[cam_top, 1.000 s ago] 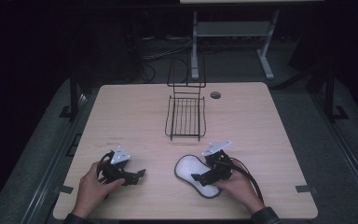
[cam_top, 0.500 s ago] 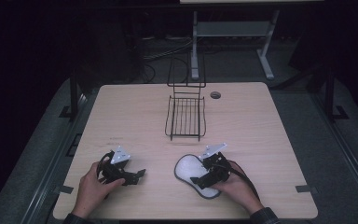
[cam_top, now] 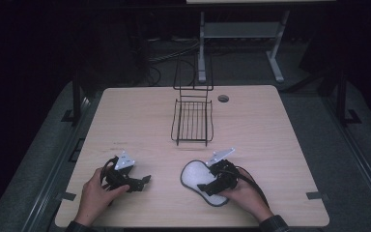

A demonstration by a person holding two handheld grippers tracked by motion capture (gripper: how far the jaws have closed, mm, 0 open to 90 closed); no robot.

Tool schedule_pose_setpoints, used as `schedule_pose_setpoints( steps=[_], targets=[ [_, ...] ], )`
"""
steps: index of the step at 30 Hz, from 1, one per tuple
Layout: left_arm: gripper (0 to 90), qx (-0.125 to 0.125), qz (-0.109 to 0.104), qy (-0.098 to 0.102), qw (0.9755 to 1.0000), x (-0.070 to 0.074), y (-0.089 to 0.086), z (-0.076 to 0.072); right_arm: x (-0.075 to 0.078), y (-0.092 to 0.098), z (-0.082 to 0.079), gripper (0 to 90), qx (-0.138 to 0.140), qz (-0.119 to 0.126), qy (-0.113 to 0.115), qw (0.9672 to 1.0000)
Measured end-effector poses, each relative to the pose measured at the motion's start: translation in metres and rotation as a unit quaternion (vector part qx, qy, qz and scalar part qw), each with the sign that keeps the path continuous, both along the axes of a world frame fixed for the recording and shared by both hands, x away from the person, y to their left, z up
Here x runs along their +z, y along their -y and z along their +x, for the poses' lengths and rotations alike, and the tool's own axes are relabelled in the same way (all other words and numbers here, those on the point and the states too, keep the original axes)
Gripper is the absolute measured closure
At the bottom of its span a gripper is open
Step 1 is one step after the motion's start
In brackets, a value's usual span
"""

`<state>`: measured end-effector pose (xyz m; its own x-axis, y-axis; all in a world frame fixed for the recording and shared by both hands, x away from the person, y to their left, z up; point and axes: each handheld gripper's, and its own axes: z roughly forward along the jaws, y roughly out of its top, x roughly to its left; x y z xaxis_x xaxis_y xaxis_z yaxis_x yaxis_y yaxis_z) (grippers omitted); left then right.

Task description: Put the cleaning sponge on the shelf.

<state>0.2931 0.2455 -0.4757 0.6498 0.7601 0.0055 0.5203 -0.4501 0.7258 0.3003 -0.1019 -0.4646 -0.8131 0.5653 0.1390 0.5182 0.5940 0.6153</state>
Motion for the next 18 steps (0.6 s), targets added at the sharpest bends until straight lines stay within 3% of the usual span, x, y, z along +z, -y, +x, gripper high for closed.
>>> schedule_pose_setpoints(
  steps=[11,18],
  targets=[
    [12.6,0.000,0.000,0.000,1.0000,0.0000,0.0000,0.0000,0.0027,0.0005,-0.0016,23.3,0.003,0.001,0.000,1.0000],
    [12.6,-0.001,0.002,0.000,1.0000,0.0002,-0.0003,0.0001,0.0086,0.0021,-0.0028,28.5,0.005,-0.002,0.015,0.9999]
  ],
)
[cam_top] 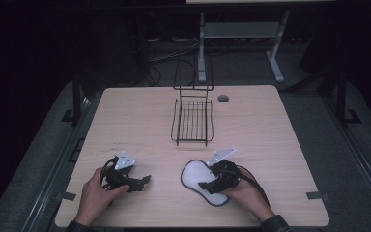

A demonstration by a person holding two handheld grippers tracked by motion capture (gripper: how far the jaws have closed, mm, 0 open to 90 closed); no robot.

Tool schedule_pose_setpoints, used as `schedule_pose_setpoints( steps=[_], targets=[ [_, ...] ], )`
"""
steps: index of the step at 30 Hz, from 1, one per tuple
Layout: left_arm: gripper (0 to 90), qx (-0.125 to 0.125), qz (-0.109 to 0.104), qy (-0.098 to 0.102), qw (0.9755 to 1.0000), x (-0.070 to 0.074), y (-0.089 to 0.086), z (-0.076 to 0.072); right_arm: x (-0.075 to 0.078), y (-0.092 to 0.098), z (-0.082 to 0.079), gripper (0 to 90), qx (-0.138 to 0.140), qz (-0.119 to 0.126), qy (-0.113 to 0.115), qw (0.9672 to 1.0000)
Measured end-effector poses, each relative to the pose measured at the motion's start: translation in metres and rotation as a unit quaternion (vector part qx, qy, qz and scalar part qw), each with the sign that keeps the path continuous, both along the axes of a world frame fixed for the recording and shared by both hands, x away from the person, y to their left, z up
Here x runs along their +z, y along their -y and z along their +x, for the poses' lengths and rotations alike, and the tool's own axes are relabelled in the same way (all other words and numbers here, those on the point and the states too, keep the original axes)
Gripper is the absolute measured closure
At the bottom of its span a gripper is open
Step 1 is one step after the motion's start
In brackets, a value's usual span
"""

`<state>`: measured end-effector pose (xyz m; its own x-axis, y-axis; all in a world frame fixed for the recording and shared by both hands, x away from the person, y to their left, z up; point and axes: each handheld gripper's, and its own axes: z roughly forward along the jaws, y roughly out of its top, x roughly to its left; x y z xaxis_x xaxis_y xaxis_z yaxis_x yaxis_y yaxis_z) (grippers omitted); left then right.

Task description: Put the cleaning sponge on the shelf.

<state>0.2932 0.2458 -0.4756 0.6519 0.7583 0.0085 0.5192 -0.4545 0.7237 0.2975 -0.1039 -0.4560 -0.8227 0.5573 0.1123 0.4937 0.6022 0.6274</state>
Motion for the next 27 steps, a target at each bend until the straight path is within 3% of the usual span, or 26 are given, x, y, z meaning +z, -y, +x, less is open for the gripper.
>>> schedule_pose_setpoints(
  steps=[14,21,27],
  targets=[
    [12.6,0.000,0.000,0.000,1.0000,0.000,0.000,0.000,0.008,0.005,0.001,35.7,-0.004,0.009,0.009,0.9999],
    [12.6,0.001,-0.002,0.001,1.0000,0.000,0.000,0.000,0.017,0.013,0.000,49.9,-0.007,0.035,0.018,0.9992],
    [12.6,0.001,-0.002,0.001,1.0000,0.000,0.000,0.000,0.022,0.016,-0.001,55.2,-0.007,0.042,0.021,0.9988]
  ],
)
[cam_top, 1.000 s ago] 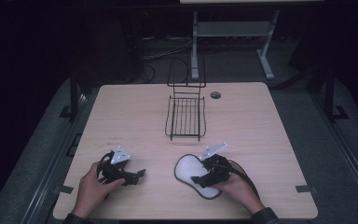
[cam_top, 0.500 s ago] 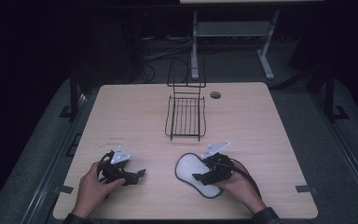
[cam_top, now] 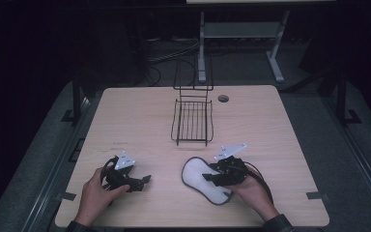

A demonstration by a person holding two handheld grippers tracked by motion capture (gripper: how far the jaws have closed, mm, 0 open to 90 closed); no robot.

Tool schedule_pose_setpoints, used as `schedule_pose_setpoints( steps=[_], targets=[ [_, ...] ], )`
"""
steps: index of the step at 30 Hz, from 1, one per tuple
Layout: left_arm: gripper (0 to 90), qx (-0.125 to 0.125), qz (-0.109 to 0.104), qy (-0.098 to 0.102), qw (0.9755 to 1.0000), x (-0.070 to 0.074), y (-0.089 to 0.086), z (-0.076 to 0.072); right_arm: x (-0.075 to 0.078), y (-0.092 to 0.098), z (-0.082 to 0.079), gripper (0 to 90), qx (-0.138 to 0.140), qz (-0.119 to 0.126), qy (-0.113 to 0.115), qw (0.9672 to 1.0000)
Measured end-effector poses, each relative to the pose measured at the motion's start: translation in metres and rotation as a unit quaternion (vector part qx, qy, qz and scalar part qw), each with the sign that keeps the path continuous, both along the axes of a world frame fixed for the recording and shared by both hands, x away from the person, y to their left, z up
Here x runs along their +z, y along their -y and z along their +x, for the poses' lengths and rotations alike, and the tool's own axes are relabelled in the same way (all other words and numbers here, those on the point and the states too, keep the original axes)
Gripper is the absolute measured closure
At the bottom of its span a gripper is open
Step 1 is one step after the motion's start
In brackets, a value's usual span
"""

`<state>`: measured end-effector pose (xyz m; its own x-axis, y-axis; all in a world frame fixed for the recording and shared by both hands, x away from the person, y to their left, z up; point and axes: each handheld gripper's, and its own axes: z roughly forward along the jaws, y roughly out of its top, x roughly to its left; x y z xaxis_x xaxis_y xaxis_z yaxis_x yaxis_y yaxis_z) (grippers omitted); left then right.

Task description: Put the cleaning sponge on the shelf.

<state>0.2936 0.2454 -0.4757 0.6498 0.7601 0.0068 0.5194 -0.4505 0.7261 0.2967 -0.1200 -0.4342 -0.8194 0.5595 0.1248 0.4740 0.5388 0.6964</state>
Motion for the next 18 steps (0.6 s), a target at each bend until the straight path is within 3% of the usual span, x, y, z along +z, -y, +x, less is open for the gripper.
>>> schedule_pose_setpoints(
  steps=[18],
  targets=[
    [12.6,0.000,0.000,0.000,1.0000,0.000,0.000,0.000,0.018,0.014,-0.002,71.4,-0.006,0.046,0.015,0.9988]
  ],
)
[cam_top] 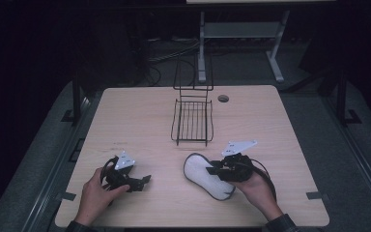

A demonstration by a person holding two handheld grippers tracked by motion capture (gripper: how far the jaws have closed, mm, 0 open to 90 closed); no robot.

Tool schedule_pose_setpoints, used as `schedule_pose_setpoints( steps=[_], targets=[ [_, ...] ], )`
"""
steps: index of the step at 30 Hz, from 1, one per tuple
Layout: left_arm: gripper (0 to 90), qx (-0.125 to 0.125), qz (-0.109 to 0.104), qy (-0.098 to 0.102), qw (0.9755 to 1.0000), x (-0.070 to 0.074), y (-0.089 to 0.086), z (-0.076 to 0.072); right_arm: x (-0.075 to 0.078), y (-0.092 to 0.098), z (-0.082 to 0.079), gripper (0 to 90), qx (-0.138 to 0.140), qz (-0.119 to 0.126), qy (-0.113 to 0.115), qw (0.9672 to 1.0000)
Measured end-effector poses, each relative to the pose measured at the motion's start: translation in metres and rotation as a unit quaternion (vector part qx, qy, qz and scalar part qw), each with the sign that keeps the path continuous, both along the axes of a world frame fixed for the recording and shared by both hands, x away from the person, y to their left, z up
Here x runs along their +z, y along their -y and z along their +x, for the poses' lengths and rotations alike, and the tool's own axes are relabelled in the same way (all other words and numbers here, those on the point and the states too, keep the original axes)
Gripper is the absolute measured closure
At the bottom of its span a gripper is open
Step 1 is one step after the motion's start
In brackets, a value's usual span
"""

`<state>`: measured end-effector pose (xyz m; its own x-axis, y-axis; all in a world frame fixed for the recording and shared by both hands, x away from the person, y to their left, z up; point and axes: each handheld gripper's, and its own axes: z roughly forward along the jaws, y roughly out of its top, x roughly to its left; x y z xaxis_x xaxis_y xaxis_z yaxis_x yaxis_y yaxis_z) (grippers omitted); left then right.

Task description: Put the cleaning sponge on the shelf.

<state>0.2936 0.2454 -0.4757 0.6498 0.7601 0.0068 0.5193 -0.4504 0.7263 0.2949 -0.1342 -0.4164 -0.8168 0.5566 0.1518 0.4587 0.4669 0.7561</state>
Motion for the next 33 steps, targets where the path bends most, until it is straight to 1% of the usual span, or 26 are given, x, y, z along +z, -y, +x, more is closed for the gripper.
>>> schedule_pose_setpoints(
  steps=[12,18,26,33],
  targets=[
    [12.6,0.000,0.000,0.000,1.0000,0.000,0.000,0.000,0.008,0.004,-0.002,79.9,0.002,0.019,0.002,0.9998],
    [12.6,0.000,0.000,0.000,1.0000,0.000,0.000,0.000,0.012,0.007,0.000,81.1,-0.001,0.025,-0.001,0.9997],
    [12.6,0.001,-0.002,0.000,1.0000,0.000,0.000,0.000,0.015,0.010,0.005,81.5,-0.005,0.027,0.003,0.9996],
    [12.6,0.001,-0.002,0.000,1.0000,0.000,0.000,0.000,0.020,0.015,0.010,81.5,-0.009,0.040,0.009,0.9991]
  ],
)
